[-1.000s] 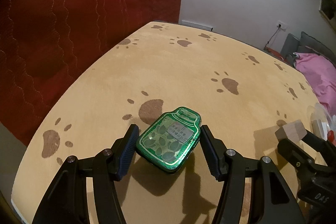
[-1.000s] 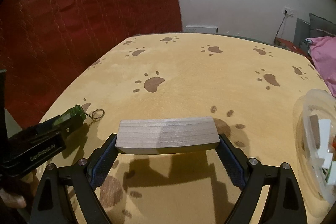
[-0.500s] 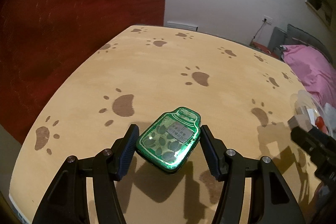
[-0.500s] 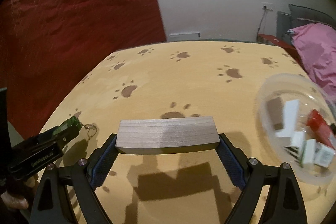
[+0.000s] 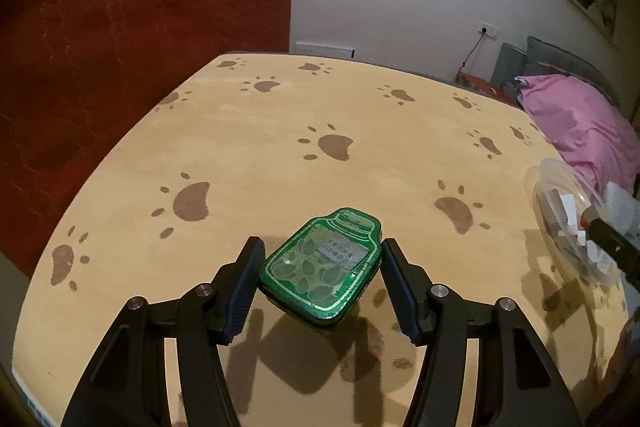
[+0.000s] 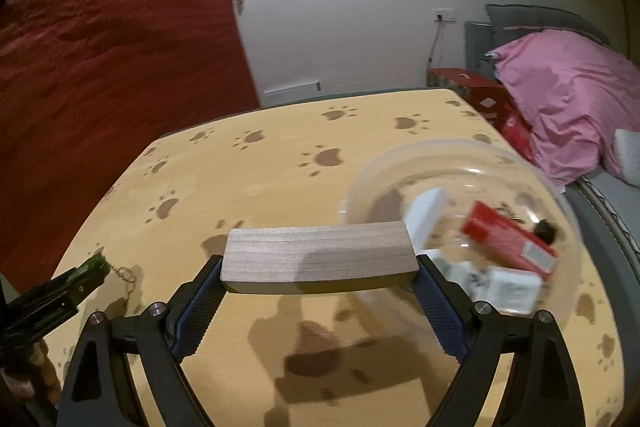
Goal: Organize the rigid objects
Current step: 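Carry the wooden block into the bowl and release with right tool while left holds keychain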
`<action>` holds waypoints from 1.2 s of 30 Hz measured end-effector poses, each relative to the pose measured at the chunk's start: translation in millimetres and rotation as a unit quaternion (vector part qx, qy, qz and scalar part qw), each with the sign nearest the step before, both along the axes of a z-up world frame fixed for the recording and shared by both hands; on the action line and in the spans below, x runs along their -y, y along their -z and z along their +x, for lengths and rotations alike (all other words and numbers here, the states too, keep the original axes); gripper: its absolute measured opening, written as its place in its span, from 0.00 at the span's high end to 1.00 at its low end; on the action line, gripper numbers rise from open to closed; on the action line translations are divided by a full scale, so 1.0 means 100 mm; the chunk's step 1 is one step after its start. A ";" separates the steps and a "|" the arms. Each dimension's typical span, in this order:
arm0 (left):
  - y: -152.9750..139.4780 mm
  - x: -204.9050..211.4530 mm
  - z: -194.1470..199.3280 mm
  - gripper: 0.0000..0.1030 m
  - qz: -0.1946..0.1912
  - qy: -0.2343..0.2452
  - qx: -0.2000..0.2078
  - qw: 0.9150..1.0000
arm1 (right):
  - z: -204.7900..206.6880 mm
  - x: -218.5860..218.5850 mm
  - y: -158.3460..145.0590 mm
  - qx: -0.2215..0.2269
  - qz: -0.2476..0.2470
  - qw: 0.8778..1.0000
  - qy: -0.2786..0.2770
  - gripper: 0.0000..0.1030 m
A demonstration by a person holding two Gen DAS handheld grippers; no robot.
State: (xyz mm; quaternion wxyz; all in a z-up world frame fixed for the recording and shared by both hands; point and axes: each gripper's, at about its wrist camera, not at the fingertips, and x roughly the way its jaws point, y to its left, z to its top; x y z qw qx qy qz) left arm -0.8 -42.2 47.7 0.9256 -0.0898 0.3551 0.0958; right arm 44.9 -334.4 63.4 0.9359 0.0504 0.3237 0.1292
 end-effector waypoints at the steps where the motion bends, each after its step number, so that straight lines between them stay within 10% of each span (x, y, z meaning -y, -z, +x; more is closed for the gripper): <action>1: 0.00 0.02 0.00 0.42 0.002 0.002 0.000 1.000 | 0.01 0.06 0.00 0.000 0.001 1.000 0.006 0.09; 36: -0.29 0.71 0.16 0.42 0.024 0.068 0.020 0.997 | 0.08 0.93 0.09 -0.001 -0.013 0.995 0.098 0.08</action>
